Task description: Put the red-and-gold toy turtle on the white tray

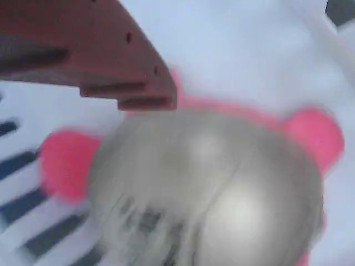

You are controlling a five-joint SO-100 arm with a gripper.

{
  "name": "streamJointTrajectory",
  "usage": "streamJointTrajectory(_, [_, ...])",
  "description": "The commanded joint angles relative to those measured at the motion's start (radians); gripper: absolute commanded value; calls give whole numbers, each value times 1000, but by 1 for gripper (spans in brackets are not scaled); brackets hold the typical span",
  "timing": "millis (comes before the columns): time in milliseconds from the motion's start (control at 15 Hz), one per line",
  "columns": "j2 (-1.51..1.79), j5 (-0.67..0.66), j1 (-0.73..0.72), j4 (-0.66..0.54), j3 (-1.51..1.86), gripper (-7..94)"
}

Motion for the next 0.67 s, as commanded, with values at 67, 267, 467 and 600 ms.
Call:
streamJointTrajectory(67, [305, 21, -8, -35, 11, 5])
streamJointTrajectory(267, [538, 26, -60, -124, 121, 0])
streamJointTrajectory(467, [847, 15, -183, -351, 479, 0])
streamJointTrajectory(600, [1034, 34, -305, -460, 762, 0])
